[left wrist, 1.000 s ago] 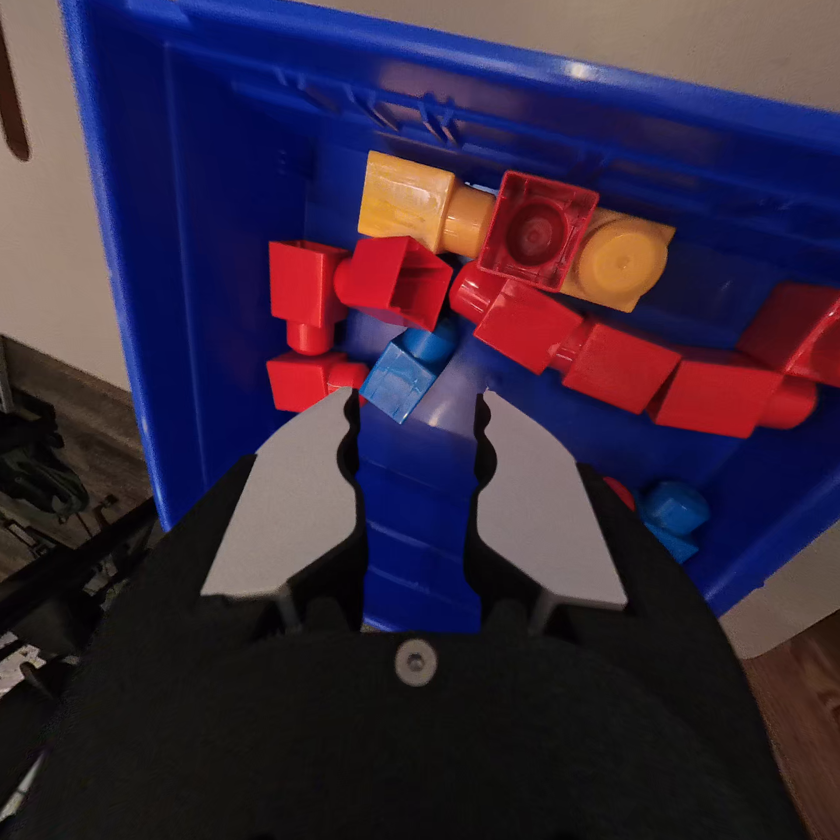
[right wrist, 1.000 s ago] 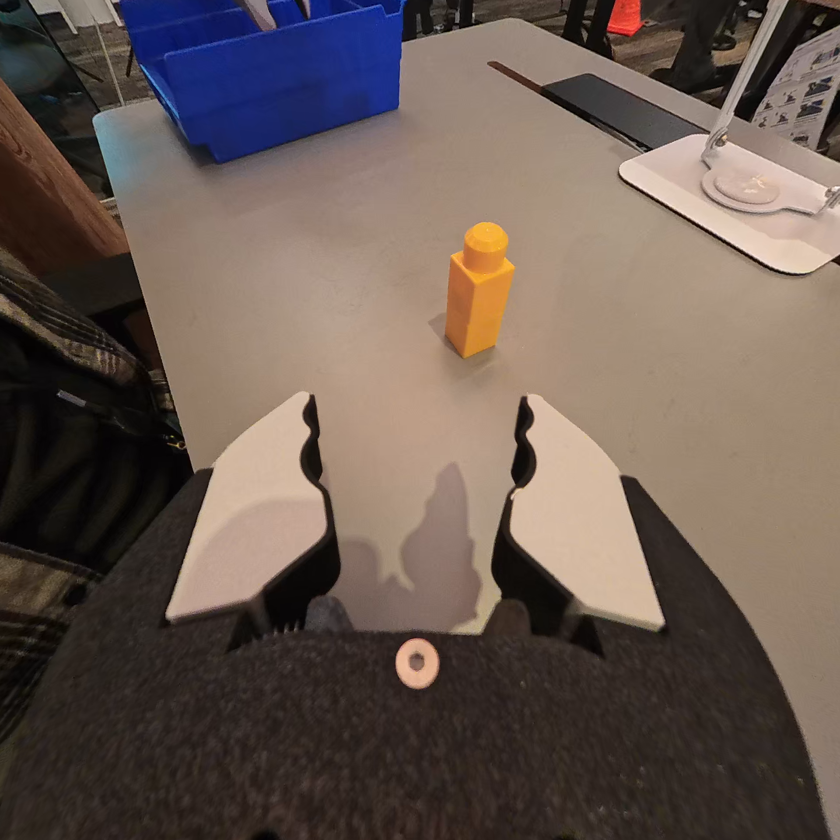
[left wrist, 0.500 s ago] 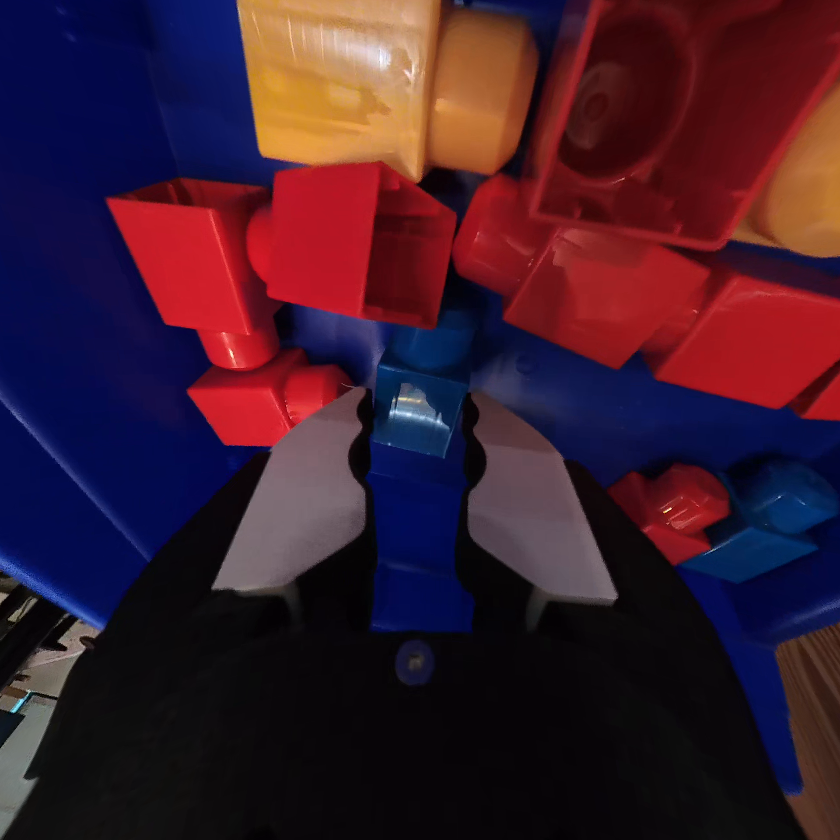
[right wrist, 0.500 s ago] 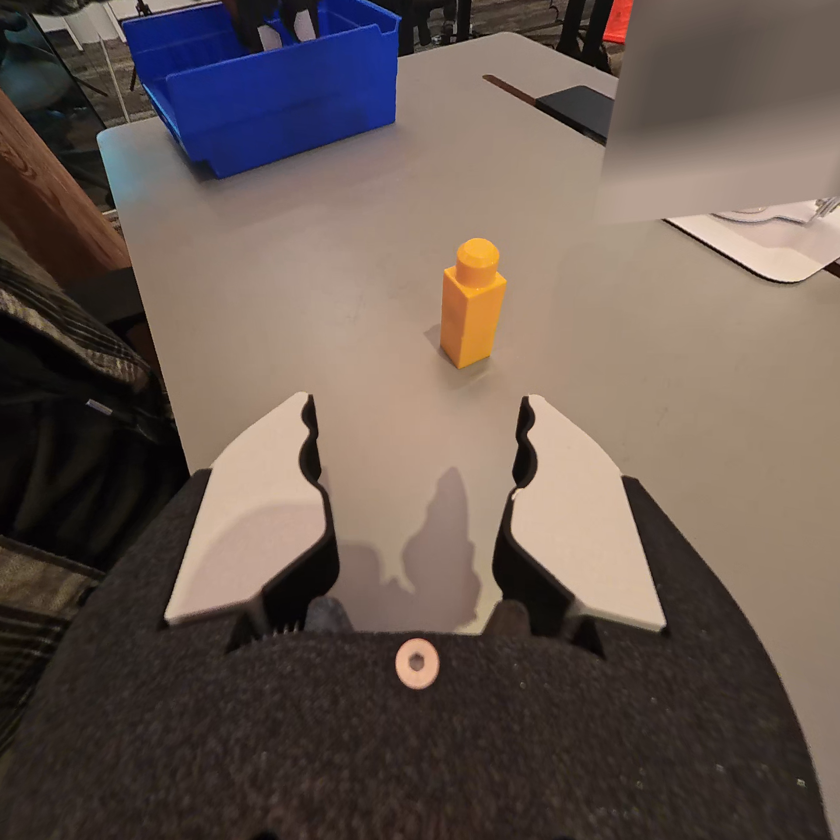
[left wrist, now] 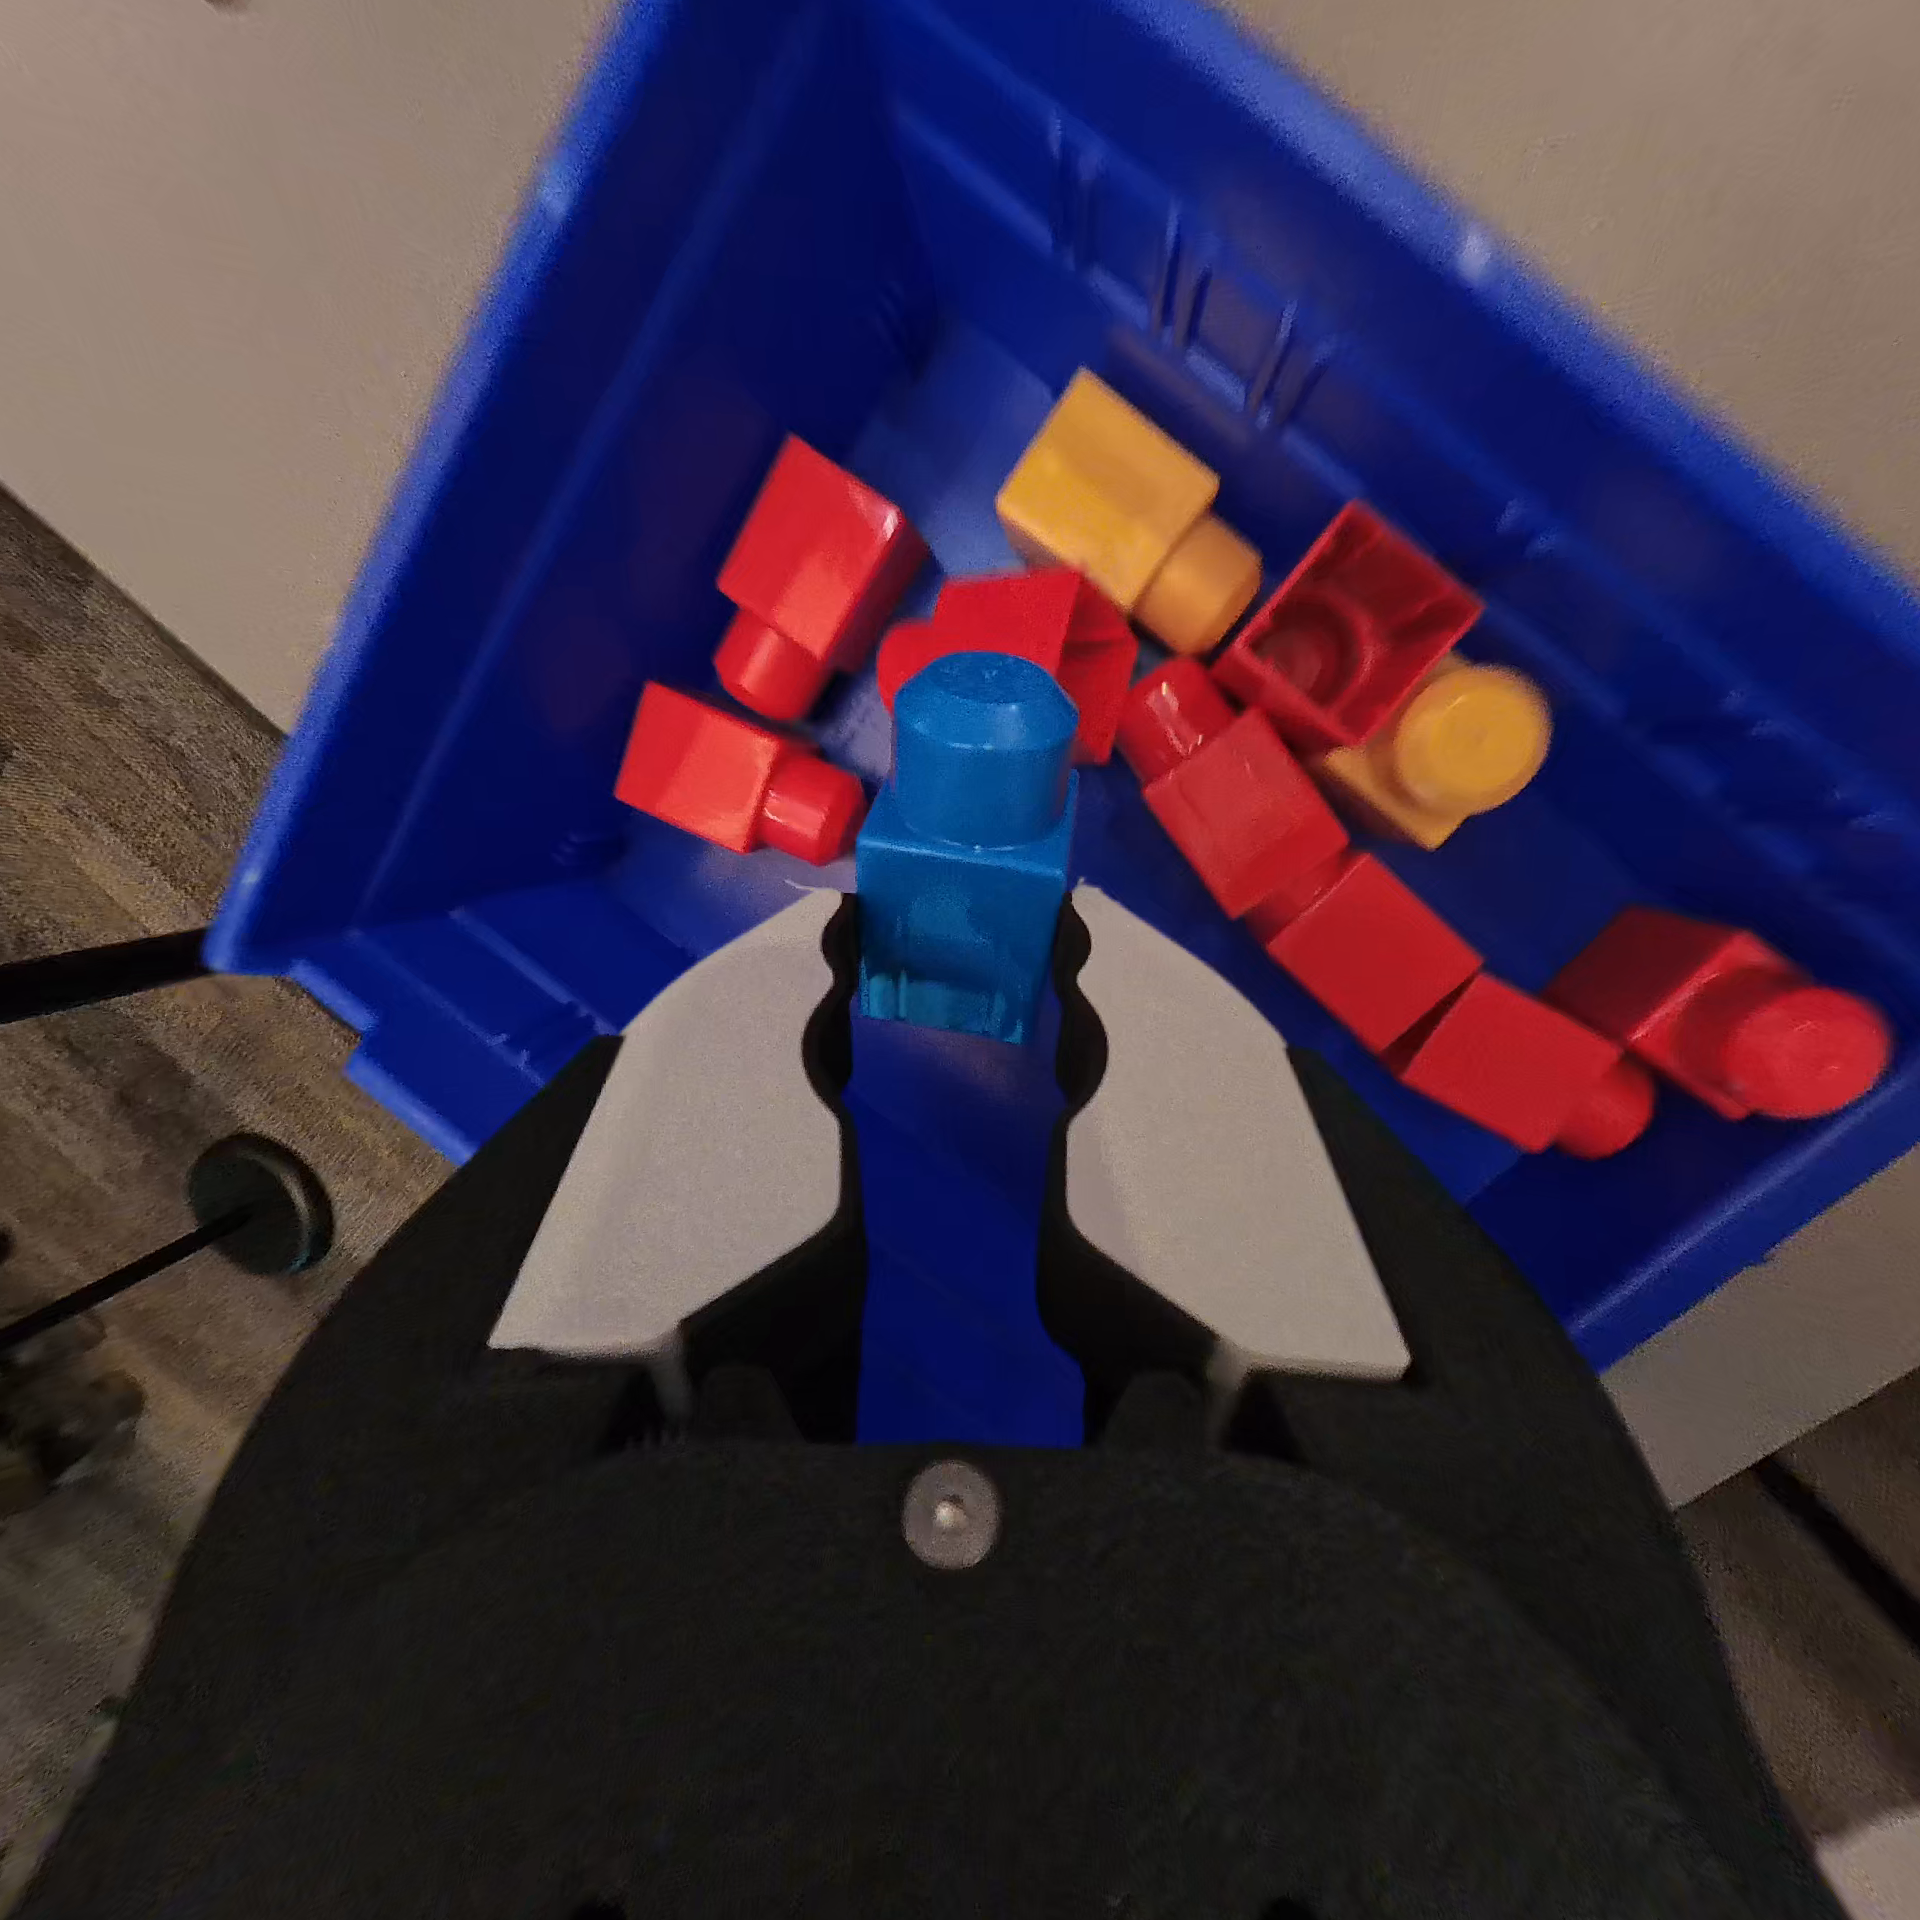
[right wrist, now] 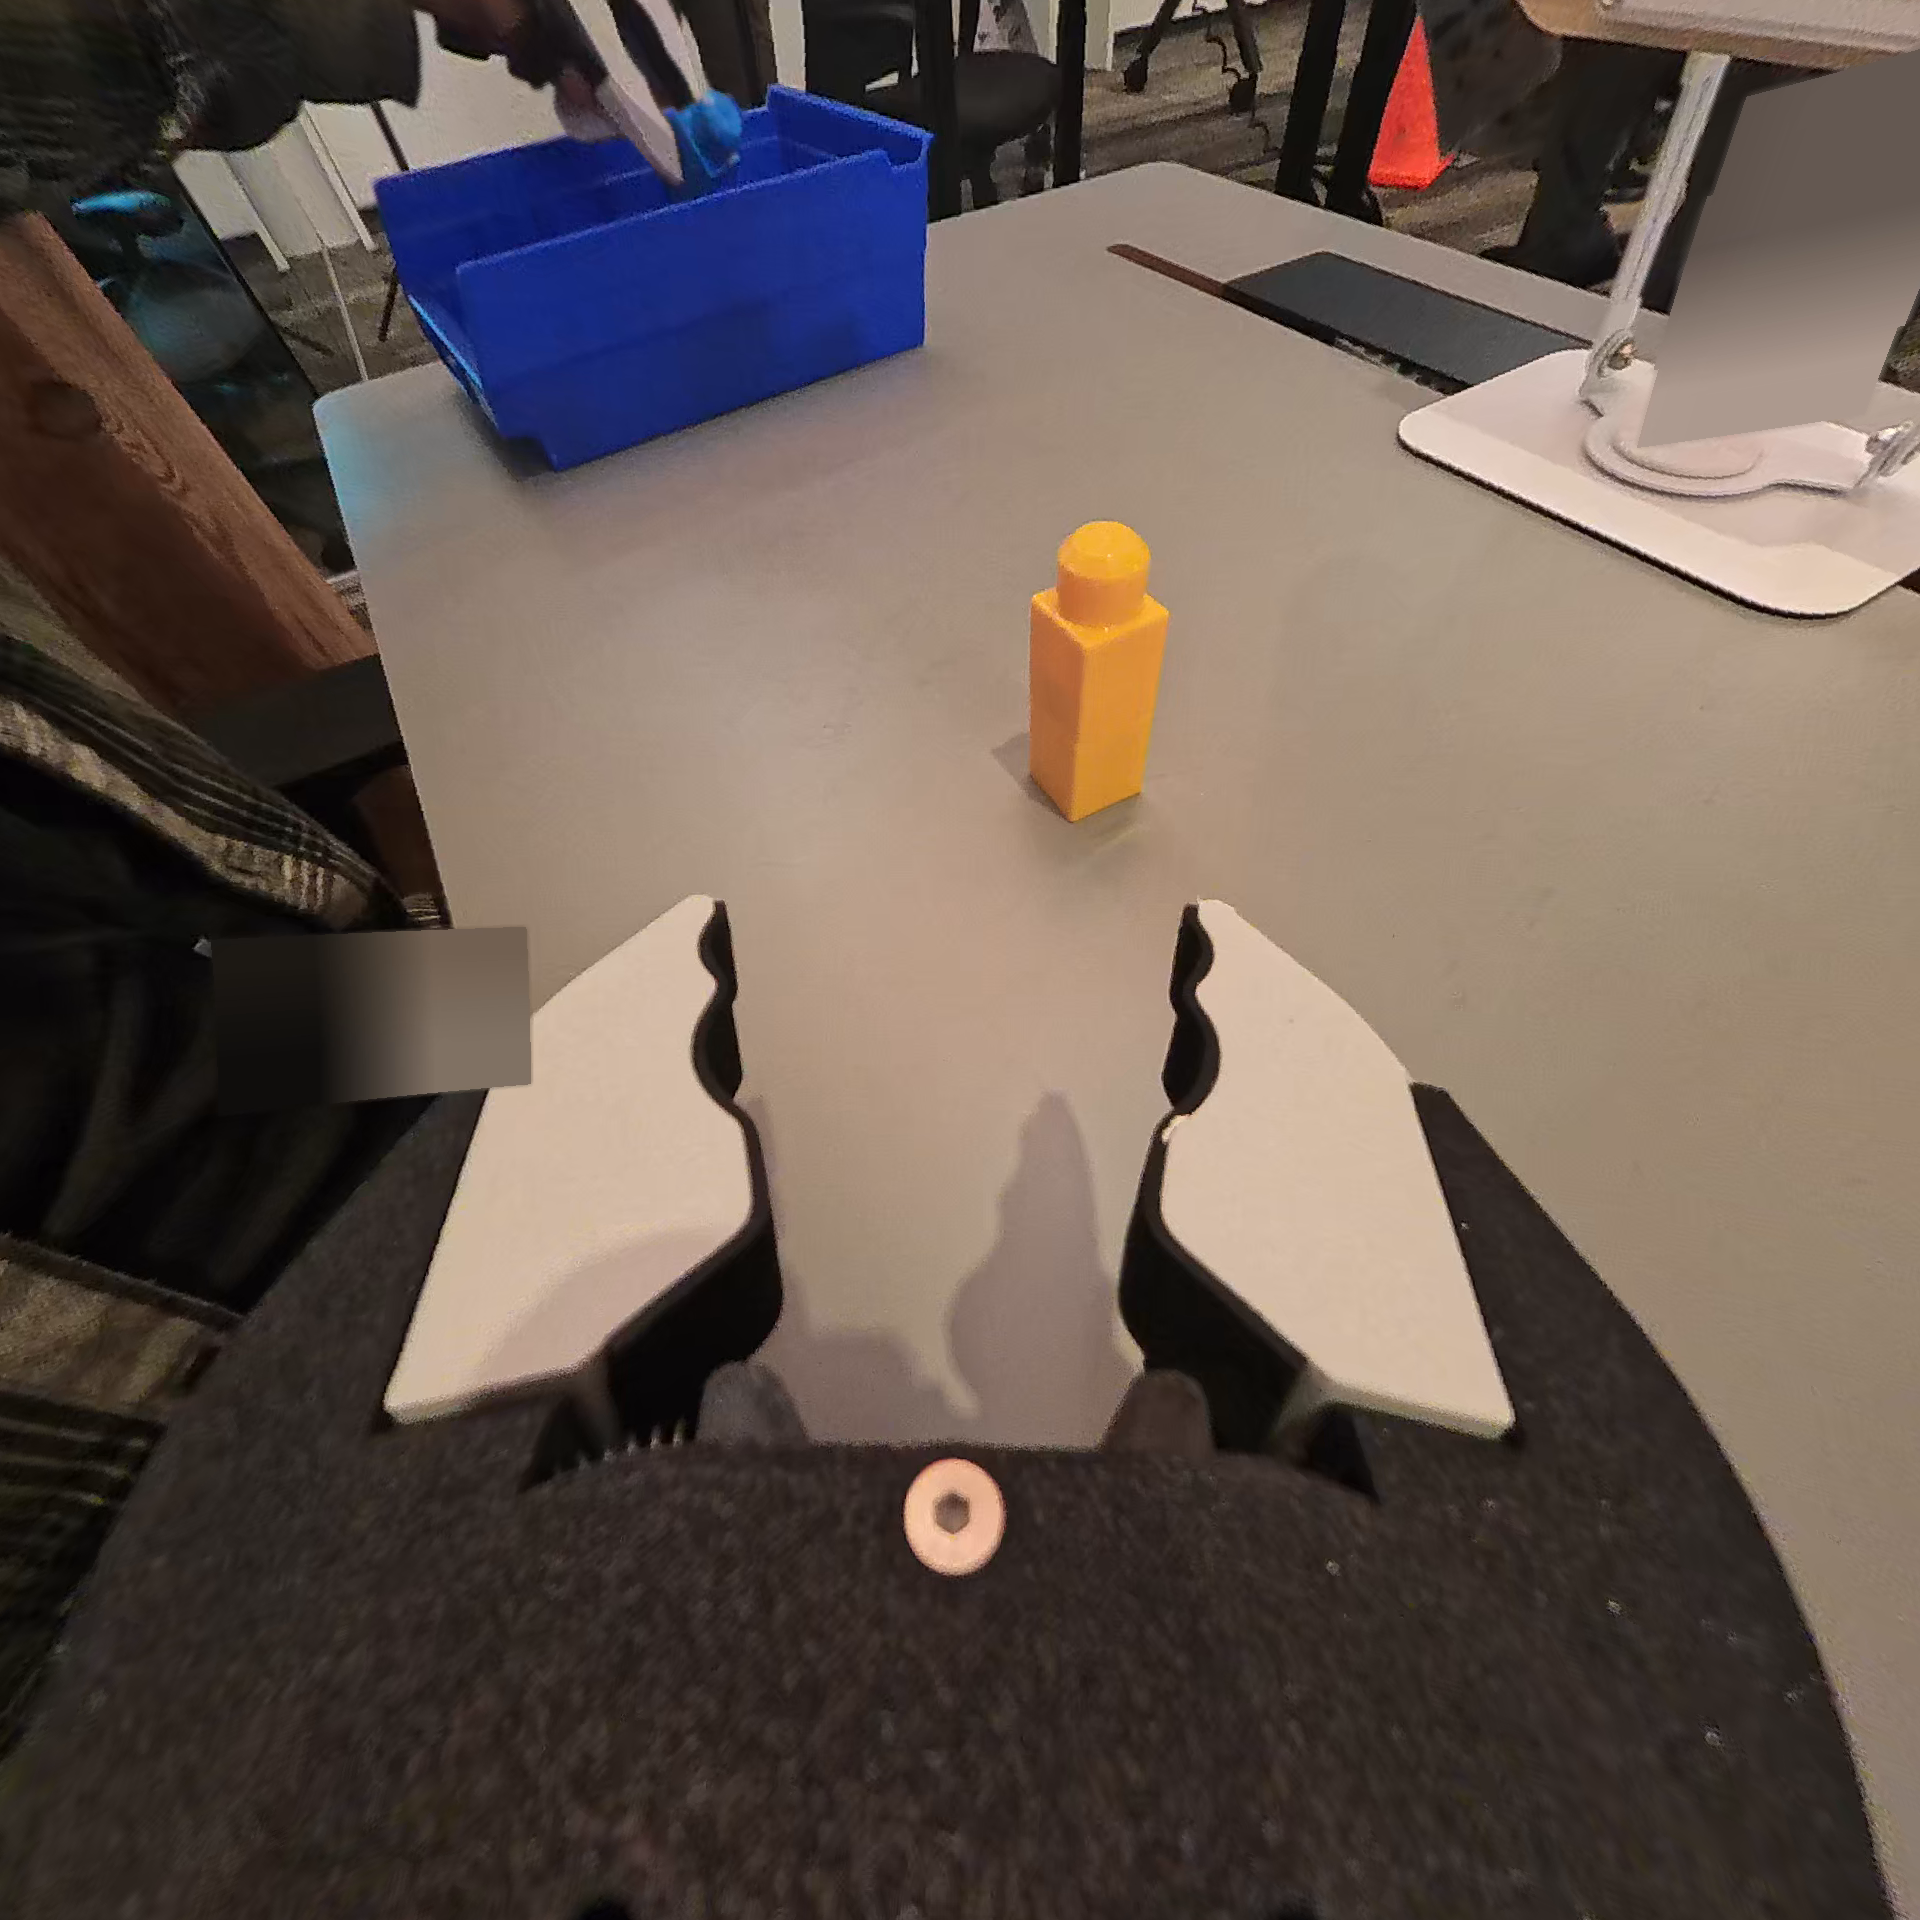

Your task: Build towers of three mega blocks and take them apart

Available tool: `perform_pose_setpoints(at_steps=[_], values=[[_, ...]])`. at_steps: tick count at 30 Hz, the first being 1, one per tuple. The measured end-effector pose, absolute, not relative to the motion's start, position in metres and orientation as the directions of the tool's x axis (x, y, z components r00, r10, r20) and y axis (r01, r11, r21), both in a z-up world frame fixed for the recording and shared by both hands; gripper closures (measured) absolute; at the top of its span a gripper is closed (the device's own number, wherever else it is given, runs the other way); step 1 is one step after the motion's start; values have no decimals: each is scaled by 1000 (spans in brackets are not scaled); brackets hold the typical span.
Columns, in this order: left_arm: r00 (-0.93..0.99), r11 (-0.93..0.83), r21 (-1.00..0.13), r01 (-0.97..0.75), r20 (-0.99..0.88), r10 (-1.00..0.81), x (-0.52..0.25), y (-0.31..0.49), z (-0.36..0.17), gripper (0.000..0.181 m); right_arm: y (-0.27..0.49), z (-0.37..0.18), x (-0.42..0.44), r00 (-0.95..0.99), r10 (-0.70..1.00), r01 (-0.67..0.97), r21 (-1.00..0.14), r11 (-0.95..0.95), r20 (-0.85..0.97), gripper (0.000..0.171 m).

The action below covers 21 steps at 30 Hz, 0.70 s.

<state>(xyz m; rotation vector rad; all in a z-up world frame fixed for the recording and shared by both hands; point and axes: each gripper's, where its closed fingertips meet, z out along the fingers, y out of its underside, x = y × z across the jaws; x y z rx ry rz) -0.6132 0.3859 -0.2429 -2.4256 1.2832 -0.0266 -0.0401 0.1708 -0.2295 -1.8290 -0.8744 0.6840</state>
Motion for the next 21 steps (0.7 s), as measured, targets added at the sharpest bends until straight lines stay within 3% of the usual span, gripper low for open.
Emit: perform_pose_setpoints(at_steps=[4,10,21], values=[[622,-466,-544,-698,-136,-771,-571,388,-201,146,173,-230,-36,592,801,240,-929,-282,-91,91],[516,-304,-776,-553,-33,-856,-433,369,-144,146,197,-203,-47,566,822,213,-953,-217,-60,94],[127,-133,-935,-330,96,-987,-206,301,-162,146,272,-130,-130,411,910,200,-979,-42,45,99]])
